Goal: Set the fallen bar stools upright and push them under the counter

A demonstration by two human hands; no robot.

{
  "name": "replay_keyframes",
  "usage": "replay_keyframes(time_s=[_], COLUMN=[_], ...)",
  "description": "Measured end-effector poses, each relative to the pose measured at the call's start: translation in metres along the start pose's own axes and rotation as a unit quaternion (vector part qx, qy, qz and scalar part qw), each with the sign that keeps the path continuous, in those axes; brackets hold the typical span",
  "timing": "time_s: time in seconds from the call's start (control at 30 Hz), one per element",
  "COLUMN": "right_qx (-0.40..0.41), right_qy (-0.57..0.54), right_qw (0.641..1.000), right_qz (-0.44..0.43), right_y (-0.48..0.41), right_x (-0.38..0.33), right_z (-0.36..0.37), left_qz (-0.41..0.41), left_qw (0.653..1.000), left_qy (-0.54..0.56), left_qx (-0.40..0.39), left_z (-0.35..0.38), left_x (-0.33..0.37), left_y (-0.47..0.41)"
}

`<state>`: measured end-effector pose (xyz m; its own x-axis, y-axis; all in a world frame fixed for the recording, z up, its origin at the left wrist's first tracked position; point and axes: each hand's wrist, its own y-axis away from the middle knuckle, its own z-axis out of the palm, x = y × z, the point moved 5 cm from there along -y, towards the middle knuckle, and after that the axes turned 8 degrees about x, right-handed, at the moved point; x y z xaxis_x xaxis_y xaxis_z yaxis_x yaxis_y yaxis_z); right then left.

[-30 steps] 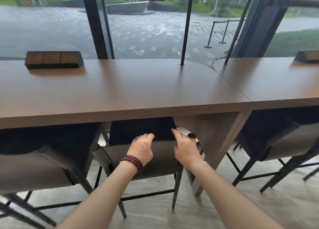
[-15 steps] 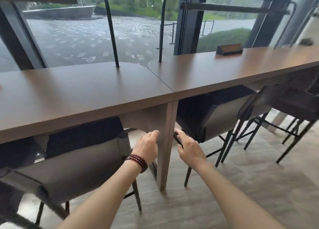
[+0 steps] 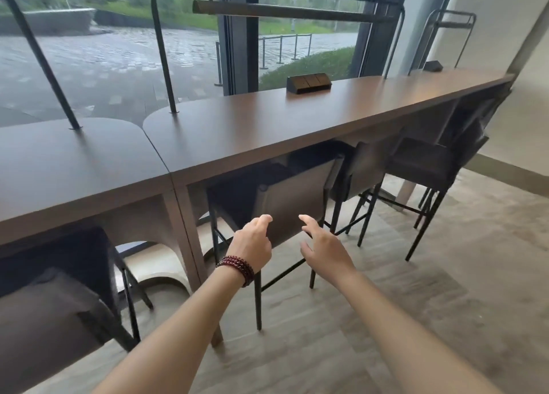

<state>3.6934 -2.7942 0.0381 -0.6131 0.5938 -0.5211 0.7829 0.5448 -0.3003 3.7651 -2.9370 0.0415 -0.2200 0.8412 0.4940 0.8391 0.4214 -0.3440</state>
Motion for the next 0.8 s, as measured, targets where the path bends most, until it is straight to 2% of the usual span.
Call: replay_keyframes(time_s=[0.2, 0.43, 0.67, 0.8], right_qx=[0.008, -0.006, -0.032, -0.065], right_qy=[0.005, 0.030, 0.071, 0.089], right_qw=[1.000, 0.999, 0.997, 0.993], right_qz=[0.023, 0.030, -0.011, -0.049], right_y=[-0.052, -0.172, -0.269, -0.310], right_x=[0.067, 0.132, 0.173, 0.201], right_z=[-0.008, -0.011, 0.003, 0.018], left_qz=[0.017, -0.002, -0.051, -0.127], left_qw=[1.000, 1.000, 0.993, 0.975], left_qy=[-0.005, -0.011, -0.081, -0.135], left_qx=[-0.005, 0.005, -0.065, -0.126], left_z=[0.046, 0.095, 0.144, 0.164], left_x=[0.025, 0.018, 0.006, -0.007], left_y=[-0.074, -0.184, -0.254, -0.271])
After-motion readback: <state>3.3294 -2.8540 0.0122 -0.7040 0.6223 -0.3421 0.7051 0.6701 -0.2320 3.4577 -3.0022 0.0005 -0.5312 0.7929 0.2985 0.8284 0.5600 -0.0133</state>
